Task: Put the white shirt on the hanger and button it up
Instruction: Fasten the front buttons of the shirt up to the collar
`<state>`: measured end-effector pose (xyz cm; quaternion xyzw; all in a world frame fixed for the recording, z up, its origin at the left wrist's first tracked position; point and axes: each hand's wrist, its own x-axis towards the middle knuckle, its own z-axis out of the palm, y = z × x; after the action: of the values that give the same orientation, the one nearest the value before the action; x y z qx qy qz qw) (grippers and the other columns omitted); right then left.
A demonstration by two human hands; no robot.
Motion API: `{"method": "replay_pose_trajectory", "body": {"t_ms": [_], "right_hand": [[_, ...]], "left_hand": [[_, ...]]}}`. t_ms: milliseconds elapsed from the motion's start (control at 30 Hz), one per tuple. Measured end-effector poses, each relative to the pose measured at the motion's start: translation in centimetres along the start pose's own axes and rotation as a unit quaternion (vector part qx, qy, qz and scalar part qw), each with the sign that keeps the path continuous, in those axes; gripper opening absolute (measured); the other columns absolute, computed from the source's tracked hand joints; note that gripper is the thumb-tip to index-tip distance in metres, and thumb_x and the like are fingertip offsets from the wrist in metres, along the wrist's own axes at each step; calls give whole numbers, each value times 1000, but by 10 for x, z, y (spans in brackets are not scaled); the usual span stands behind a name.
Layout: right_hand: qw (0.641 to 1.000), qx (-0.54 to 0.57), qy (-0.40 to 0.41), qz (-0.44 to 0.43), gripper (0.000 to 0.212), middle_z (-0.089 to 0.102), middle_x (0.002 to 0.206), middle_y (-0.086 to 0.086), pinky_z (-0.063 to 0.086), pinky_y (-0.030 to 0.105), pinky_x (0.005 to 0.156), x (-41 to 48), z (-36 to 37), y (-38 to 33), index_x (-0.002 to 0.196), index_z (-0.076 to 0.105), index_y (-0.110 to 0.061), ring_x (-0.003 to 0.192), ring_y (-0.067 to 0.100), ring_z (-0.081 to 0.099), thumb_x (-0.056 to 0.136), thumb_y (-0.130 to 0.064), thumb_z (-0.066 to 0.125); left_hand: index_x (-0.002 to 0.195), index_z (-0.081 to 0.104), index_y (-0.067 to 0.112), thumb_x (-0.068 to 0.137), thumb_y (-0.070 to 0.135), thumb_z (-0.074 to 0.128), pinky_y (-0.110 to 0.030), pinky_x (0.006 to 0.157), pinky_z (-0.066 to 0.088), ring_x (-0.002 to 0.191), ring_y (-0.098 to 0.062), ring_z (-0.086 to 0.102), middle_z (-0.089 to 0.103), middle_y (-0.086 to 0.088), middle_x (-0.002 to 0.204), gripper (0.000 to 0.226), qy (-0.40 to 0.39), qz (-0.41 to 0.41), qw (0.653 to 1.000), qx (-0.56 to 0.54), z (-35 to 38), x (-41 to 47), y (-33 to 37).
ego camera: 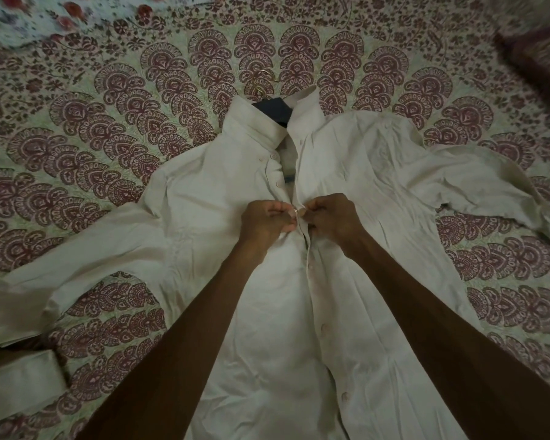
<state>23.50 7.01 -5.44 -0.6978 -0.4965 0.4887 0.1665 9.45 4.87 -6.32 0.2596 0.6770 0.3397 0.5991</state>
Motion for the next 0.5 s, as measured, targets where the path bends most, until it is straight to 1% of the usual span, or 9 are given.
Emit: {"method": "replay_pose_trajectory", "body": {"t_ms": [33, 167, 233, 267, 333, 367, 433, 500], "right_hand": [[1000, 4, -1, 7, 13, 75, 78, 11, 59, 23, 66, 0, 0, 1, 86, 76, -4, 67, 20, 71, 87, -16, 72], [1000, -6, -10, 12, 14, 74, 83, 9, 51, 8, 53, 1, 0, 1, 90, 75, -5, 62, 10, 66, 89, -17, 69], [1000, 4, -4, 16, 14, 73, 85, 9, 50, 7, 53, 0, 0, 2, 92, 74, -5, 67, 11, 66, 89, -18, 69], [1000, 12, -2, 18, 13, 74, 86, 9, 52, 9, 58, 0, 0, 3, 92, 74, -6, 71, 14, 68, 89, -18, 69], [999, 32, -4, 15, 11, 74, 86, 10, 58, 21, 70, -1, 0, 4, 89, 74, -7, 79, 21, 71, 88, -16, 70], [999, 41, -8, 11, 9, 74, 85, 10, 59, 26, 73, -2, -1, 5, 87, 74, -7, 80, 22, 71, 88, -15, 70], [999, 43, -15, -5, 8, 74, 82, 10, 60, 28, 73, -3, -2, 7, 86, 74, -6, 75, 20, 72, 87, -14, 71], [998, 56, -23, -19, 8, 72, 76, 8, 58, 23, 65, -5, -4, 9, 88, 74, -4, 65, 12, 70, 86, -11, 72]], "left_hand": [[83, 70, 7, 85, 2, 70, -36, 83, 59, 71, -21, 71, 72, -13, 79, 5, -9, -3, 1000, 1, -1, 1, 1], [88, 70, 2, 84, 0, 70, -37, 83, 59, 73, -23, 71, 71, -16, 81, 4, -20, -13, 1000, 2, -2, 3, 3], [92, 70, -1, 84, 0, 70, -36, 83, 59, 75, -24, 71, 72, -17, 84, 8, -21, -16, 1000, 3, -3, 5, 2], [93, 70, -1, 85, 0, 70, -35, 83, 59, 75, -23, 71, 72, -17, 84, 9, -22, -15, 1000, 3, -3, 5, 2], [94, 70, -2, 85, -1, 69, -34, 82, 59, 73, -22, 70, 71, -16, 82, 9, -24, -9, 1000, 8, -2, 4, 1], [94, 70, -2, 85, -1, 68, -33, 80, 59, 72, -21, 69, 71, -15, 80, 8, -23, -6, 1000, 10, -2, 4, 1], [92, 70, -1, 86, -1, 68, -30, 76, 60, 69, -19, 69, 70, -14, 79, 7, -19, 0, 1000, 14, -2, 4, 1], [92, 70, -1, 85, -1, 68, -29, 74, 60, 68, -18, 69, 71, -15, 80, 7, -7, 5, 1000, 21, -1, 4, 0]]}}
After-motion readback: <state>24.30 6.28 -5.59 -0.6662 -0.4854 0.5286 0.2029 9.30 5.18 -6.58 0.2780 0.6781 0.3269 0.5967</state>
